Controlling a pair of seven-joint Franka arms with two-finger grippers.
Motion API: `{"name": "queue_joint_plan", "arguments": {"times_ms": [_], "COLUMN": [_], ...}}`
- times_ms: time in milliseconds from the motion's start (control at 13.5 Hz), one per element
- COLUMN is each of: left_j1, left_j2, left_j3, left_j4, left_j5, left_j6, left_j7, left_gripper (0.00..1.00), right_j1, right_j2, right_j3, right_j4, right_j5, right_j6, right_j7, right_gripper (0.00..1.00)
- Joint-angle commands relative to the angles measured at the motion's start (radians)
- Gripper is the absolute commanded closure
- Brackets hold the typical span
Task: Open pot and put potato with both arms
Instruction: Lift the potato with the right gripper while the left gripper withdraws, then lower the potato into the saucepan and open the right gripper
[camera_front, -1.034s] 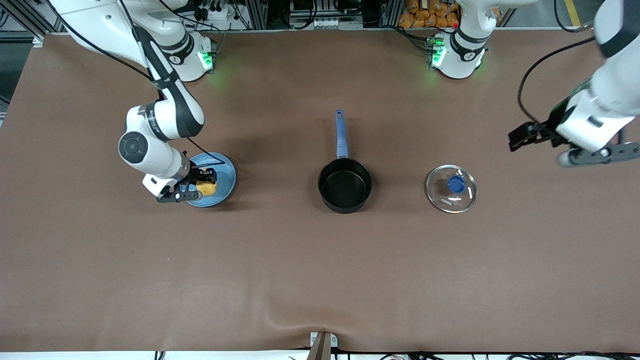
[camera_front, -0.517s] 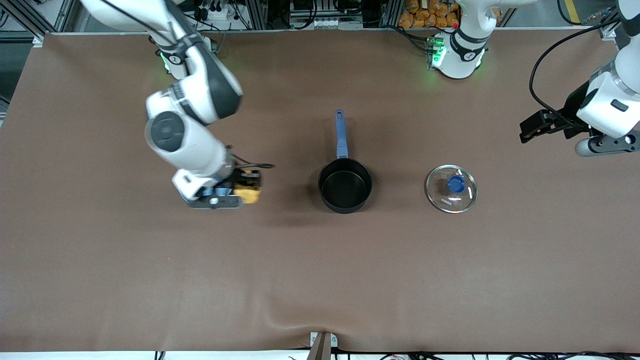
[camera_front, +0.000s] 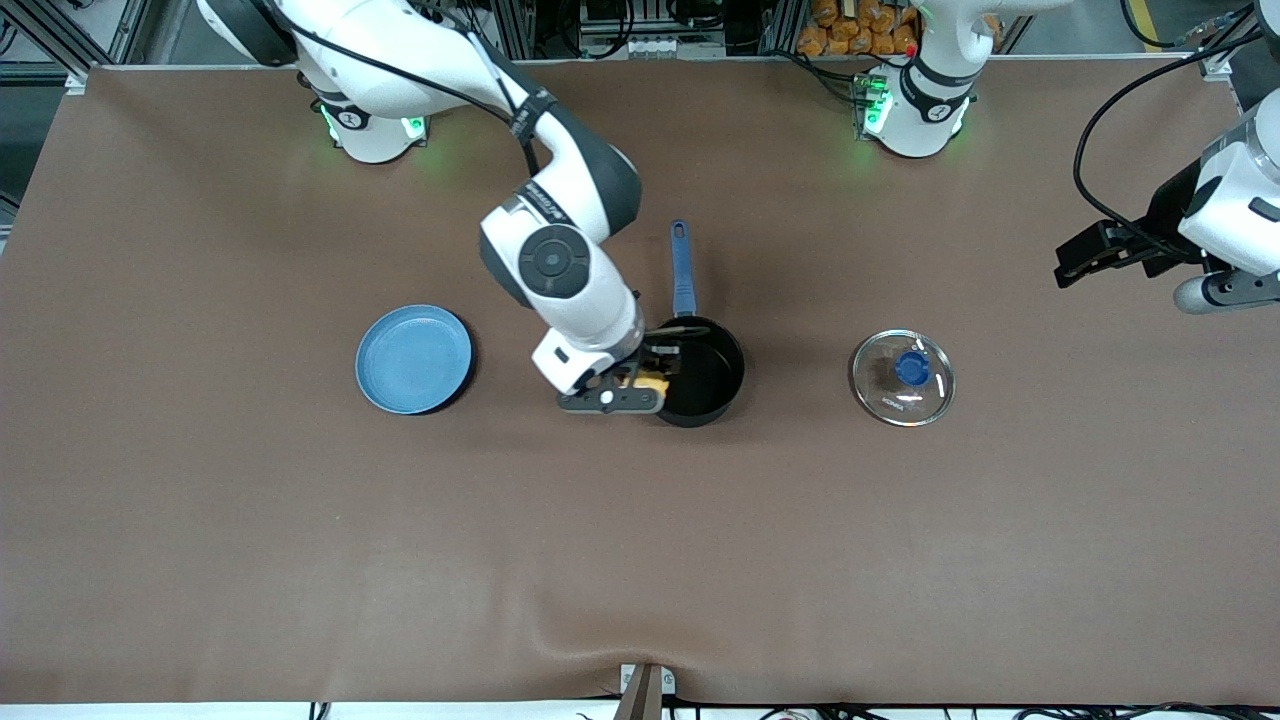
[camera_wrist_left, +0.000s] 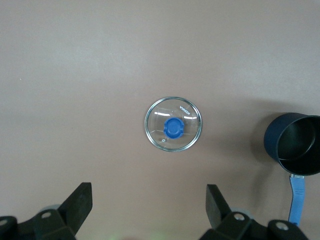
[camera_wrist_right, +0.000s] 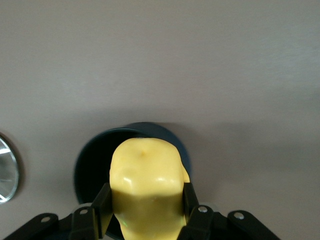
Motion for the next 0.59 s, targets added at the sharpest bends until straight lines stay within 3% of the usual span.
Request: {"name": "queue_joint_plan", "arguments": {"times_ms": [0,517], "left_j1": [0.001,-0.029], "left_j2": [-0.001,-0.013], "left_j3": [0.008,0.041], "left_j4": [0.027,-0.007], "left_j5": [-0.021,-0.028], "left_j6": [-0.035,-0.035], "left_j7": [0.020,0.043], "left_gripper": [0.00,0.00], "right_j1": [0.043,0.106], "right_j2": [0.069,0.134], "right_j3": [-0.009,-0.016], "right_j4": [0.064,0.061], "right_j5": [-0.003,-0.015], "right_j6": [0.048,0.059], "right_j7": [0.059,0.095], "right_gripper": [1.00,1.00]}}
